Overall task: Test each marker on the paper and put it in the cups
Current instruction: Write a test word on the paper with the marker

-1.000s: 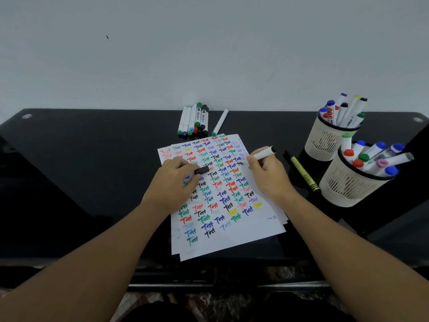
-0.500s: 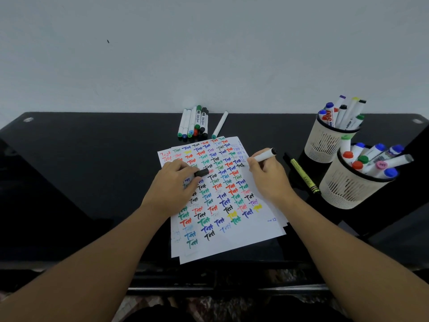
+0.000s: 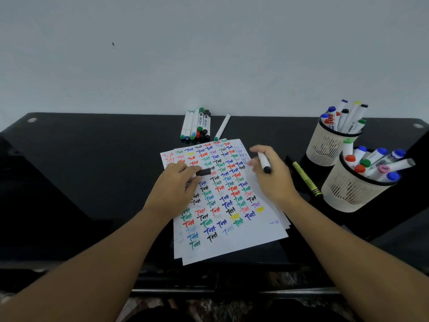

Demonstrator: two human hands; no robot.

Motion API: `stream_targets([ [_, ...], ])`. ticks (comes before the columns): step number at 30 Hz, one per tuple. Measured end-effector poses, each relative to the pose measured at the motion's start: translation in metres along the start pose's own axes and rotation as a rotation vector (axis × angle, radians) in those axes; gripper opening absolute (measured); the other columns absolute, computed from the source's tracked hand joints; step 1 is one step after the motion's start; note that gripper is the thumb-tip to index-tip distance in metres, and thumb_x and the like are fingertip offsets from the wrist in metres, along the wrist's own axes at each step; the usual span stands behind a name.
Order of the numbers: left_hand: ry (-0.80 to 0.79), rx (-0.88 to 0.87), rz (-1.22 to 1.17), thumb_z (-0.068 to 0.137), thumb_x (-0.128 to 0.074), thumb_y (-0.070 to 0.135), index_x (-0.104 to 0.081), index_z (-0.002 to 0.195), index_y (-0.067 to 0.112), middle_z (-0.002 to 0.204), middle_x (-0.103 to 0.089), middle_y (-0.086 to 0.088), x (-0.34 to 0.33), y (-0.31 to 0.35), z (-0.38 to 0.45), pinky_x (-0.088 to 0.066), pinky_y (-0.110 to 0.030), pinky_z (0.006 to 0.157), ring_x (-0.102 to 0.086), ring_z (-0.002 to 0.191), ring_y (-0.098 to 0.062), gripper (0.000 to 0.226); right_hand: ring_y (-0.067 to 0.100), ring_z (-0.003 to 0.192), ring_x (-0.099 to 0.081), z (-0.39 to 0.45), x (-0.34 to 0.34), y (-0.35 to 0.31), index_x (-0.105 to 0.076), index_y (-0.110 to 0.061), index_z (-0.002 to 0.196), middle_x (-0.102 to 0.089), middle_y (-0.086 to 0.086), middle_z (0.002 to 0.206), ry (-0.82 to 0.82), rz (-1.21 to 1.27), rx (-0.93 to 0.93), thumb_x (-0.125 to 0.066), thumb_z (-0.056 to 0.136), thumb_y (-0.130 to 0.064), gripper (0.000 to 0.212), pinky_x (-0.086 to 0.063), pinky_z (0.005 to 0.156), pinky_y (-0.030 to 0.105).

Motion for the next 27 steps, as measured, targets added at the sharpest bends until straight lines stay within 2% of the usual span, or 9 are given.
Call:
stream_targets([
  [2,-0.011,0.009,0.004,0.105,-0.052,0.033,-0.057,0.141,0.022,0.118,-0.063,0.007,0.0,0.0,0.0,-0.044,-0.029,0.089,-0.047,0.108,-0.012,0.038,0.002,0.128,-0.053,0.001,-0.005,-0.009,-0.046,-0.043,0.149,-0.057,-0.013,0.142,-0.219,-0.067,0.009,-0.047,0.099,0.006,0.07,-0.048,0.103,0.033],
  [4,-0.021,0.021,-0.002,0.106,-0.05,0.03,-0.054,0.143,0.022,0.123,-0.064,0.005,0.002,0.0,-0.001,-0.043,-0.03,0.092,-0.049,0.11,-0.013,0.038,0.002,0.137,-0.042,0.001,-0.009,-0.022,-0.039,-0.044,0.155,-0.046,-0.014,0.153,-0.346,-0.111,0.031,-0.046,0.098,0.002,0.073,-0.042,0.109,0.031],
  [8,-0.035,0.057,-0.011,0.107,-0.045,0.029,-0.051,0.145,0.024,0.119,-0.065,0.001,0.003,0.002,-0.003,-0.041,-0.029,0.083,-0.051,0.099,-0.012,0.038,0.019,0.095,-0.071,-0.001,-0.016,-0.042,-0.06,-0.045,0.13,-0.065,-0.01,0.125,-0.291,-0.071,0.036,-0.048,0.109,-0.025,0.032,-0.058,0.092,0.051],
  [11,-0.037,0.092,-0.004,0.108,-0.042,0.031,-0.049,0.145,0.026,0.113,-0.063,0.002,0.004,0.002,-0.002,-0.038,-0.026,0.077,-0.052,0.092,-0.01,0.038,0.025,0.065,-0.064,0.0,-0.021,-0.042,-0.032,-0.056,0.146,-0.064,-0.006,0.126,-0.436,-0.227,-0.003,-0.05,0.109,-0.025,0.051,-0.06,0.065,0.051],
  [12,-0.04,0.104,-0.004,0.108,-0.041,0.032,-0.049,0.145,0.026,0.111,-0.063,0.002,0.004,0.002,-0.002,-0.039,-0.027,0.075,-0.053,0.091,-0.01,0.038,0.025,0.069,-0.066,0.0,-0.021,-0.041,-0.023,-0.054,0.149,-0.061,-0.006,0.128,-0.474,-0.335,-0.001,-0.053,0.108,-0.028,0.056,-0.06,0.063,0.048],
  [17,-0.037,0.108,-0.012,0.109,-0.04,0.032,-0.048,0.142,0.025,0.103,-0.063,0.002,0.005,0.004,-0.003,-0.044,-0.03,0.073,-0.054,0.085,-0.013,0.035,0.022,0.088,-0.067,0.003,-0.017,-0.034,-0.041,-0.039,0.121,-0.07,0.005,0.119,-0.447,-0.766,0.148,-0.053,0.107,-0.033,0.019,-0.058,0.077,0.047],
  [20,-0.042,0.107,-0.009,0.109,-0.039,0.032,-0.048,0.142,0.025,0.101,-0.062,0.003,0.006,0.005,-0.003,-0.045,-0.031,0.072,-0.053,0.084,-0.013,0.035,0.011,0.08,-0.062,0.005,-0.015,-0.034,-0.046,-0.037,0.127,-0.066,0.001,0.125,-0.436,-0.726,0.163,-0.053,0.108,-0.029,0.022,-0.054,0.069,0.038],
  [25,-0.051,0.102,0.011,0.109,-0.039,0.034,-0.048,0.141,0.026,0.101,-0.063,0.003,0.007,0.006,-0.004,-0.047,-0.031,0.073,-0.054,0.083,-0.012,0.035,0.016,0.084,-0.067,0.006,-0.022,-0.03,-0.048,-0.044,0.125,-0.067,0.0,0.12,-0.45,-0.628,0.158,-0.056,0.107,-0.031,0.023,-0.06,0.077,0.045],
  [27,-0.05,0.103,0.019,0.109,-0.039,0.034,-0.048,0.142,0.025,0.103,-0.064,0.003,0.007,0.007,-0.004,-0.047,-0.031,0.073,-0.055,0.084,-0.012,0.035,0.012,0.079,-0.064,0.006,-0.025,-0.031,-0.05,-0.044,0.124,-0.064,-0.004,0.12,-0.46,-0.573,0.158,-0.057,0.107,-0.029,0.023,-0.059,0.072,0.039],
])
Point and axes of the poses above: each hand's wrist, its own z-axis towards the middle knuckle, its own x-axis out of the back of the hand, y = z × x, the point moved 3 cm from there along z, towards the middle knuckle
